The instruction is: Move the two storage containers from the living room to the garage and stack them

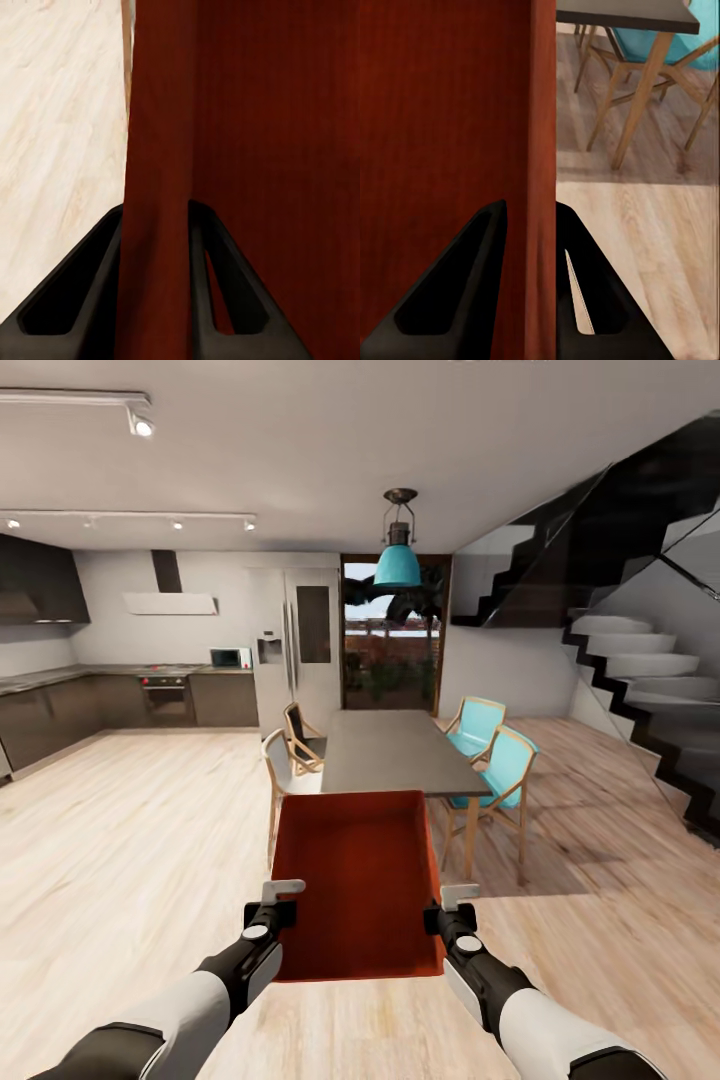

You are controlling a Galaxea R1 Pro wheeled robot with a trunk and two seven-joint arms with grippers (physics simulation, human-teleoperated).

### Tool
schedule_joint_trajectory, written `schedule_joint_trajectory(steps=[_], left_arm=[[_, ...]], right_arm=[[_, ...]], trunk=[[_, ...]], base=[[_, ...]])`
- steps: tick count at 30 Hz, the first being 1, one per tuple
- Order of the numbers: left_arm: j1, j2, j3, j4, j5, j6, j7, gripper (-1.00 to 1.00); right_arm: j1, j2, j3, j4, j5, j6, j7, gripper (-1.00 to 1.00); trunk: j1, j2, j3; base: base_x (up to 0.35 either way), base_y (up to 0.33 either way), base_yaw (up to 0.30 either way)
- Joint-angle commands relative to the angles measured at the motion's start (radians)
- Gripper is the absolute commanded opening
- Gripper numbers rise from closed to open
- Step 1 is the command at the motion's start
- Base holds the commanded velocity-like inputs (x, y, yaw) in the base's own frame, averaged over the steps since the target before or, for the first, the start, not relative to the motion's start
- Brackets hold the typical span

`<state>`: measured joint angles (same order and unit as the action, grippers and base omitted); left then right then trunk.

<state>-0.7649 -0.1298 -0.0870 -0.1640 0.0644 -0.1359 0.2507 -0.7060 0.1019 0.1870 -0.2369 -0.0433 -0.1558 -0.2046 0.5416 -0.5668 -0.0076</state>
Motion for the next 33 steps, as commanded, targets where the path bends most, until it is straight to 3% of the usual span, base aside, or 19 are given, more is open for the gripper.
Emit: schedule_joint_trajectory(steps=[1,20,27,33], left_arm=[[-0.001,0.021,0.029,-0.003,-0.008,-0.005,0.021,-1.0],[-0.001,0.03,0.03,-0.002,-0.007,-0.005,0.021,-1.0],[-0.001,0.032,0.03,-0.003,0.039,-0.005,0.021,-1.0],[-0.001,0.036,0.029,-0.002,0.044,-0.005,0.021,-1.0]], right_arm=[[-0.001,-0.001,-0.034,0.004,-0.014,-0.005,-0.088,-1.0],[-0.001,-0.001,-0.033,0.004,-0.015,-0.004,-0.088,-1.0],[-0.001,-0.001,-0.033,0.004,-0.014,-0.004,-0.088,-1.0],[-0.001,-0.001,-0.033,0.004,-0.013,-0.004,-0.088,-1.0]], trunk=[[0.0,-0.001,-0.001],[0.0,-0.001,-0.001],[0.0,-0.001,-0.001],[0.0,-0.001,-0.001]], base=[[0.0,0.0,-0.289],[0.0,0.0,-0.291],[0.0,0.0,-0.295],[0.0,0.0,-0.295]])
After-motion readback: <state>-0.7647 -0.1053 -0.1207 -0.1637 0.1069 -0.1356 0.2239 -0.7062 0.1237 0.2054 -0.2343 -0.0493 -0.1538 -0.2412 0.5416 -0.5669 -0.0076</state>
